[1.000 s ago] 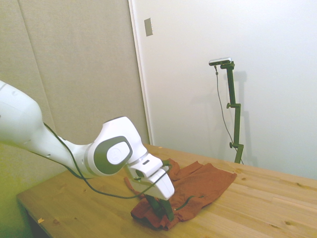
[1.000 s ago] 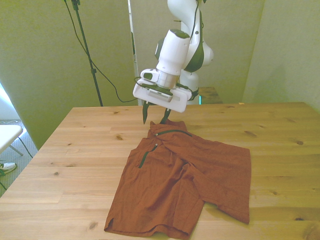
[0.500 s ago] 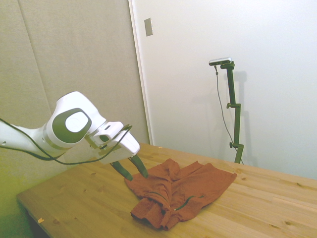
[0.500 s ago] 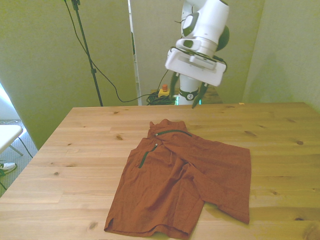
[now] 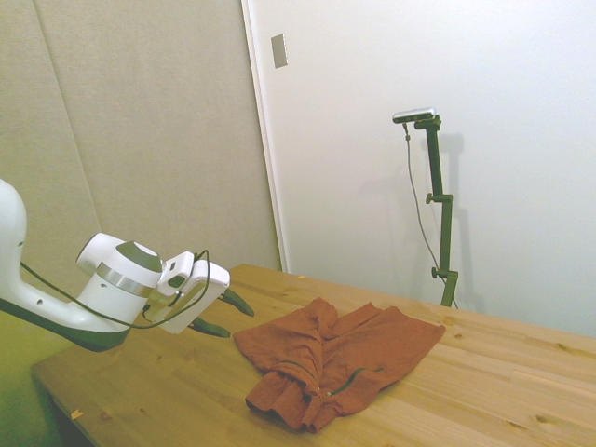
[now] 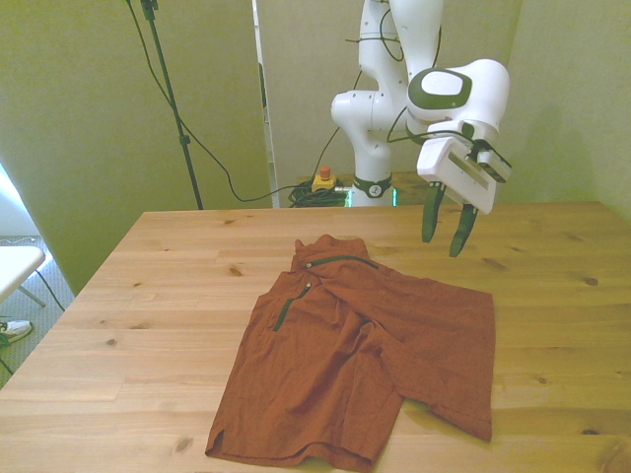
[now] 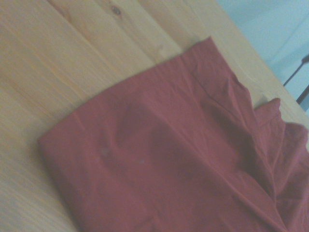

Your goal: Fold the shorts

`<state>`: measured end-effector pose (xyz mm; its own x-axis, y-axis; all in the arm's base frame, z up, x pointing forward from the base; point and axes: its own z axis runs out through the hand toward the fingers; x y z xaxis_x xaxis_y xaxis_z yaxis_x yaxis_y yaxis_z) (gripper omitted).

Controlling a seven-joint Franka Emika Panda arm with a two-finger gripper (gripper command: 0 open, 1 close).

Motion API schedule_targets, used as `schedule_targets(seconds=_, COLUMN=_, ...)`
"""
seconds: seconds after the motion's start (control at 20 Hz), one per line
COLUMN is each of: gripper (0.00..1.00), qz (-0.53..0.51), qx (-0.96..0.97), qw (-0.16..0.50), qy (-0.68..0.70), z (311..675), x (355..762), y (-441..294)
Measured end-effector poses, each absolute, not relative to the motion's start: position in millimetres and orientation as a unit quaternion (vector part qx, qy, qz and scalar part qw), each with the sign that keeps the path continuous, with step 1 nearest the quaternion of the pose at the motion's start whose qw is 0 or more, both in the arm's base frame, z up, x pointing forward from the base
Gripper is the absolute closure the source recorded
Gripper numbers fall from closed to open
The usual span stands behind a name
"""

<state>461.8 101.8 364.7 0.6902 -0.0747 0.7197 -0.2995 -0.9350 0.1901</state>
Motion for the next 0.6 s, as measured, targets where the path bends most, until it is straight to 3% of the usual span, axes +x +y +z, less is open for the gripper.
schedule_targets(seconds=0.2, gripper=0.00, qz=0.364, qx=0.916, qw=0.133, qy=-0.101, z=338.8, x=474.2, y=109.4)
schedule_targets(seconds=0.6, gripper=0.00, qz=0.354, qx=0.921, qw=0.124, qy=-0.107, z=327.5, x=500.7, y=115.5)
